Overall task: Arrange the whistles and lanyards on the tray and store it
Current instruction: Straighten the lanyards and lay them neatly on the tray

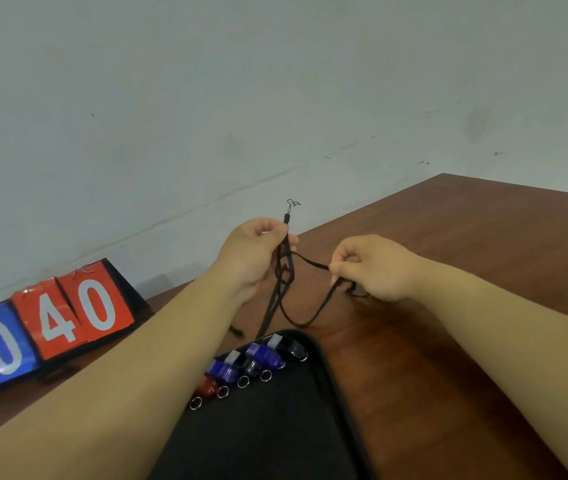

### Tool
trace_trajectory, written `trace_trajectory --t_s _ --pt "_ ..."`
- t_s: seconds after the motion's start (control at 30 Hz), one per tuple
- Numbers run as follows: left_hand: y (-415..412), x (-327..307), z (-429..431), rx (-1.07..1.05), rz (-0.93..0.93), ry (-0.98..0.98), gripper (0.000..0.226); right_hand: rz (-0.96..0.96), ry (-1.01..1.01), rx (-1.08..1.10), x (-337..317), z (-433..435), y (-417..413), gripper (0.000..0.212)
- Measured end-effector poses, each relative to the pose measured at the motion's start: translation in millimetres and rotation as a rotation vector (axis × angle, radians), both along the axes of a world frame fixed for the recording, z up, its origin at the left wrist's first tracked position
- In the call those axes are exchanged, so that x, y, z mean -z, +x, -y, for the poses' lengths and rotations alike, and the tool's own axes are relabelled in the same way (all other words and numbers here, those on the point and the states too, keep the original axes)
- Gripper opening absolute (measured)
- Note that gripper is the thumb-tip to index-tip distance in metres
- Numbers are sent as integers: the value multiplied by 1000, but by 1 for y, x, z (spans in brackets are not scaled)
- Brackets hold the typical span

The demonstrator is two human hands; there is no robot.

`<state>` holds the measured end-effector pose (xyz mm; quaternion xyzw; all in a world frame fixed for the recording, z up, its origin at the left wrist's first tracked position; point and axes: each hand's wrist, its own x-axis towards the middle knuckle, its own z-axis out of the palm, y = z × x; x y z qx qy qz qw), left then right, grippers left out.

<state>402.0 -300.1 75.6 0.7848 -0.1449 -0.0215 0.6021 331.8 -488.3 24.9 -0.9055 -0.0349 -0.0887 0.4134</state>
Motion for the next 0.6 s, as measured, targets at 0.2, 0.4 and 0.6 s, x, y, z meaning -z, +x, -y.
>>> trace_trajectory --t_s 0.2,0.4,0.6 --pt "-44 -34 -39 45 -146 -481 17 -138 341 -183 -17 -18 -23 13" --pt "-62 -39 -75 85 -273 -717 20 -173 608 -187 -20 -26 -31 8" --pt "-71 -33 -102 6 -255 -450 22 -175 665 -138 -12 -23 -24 7"
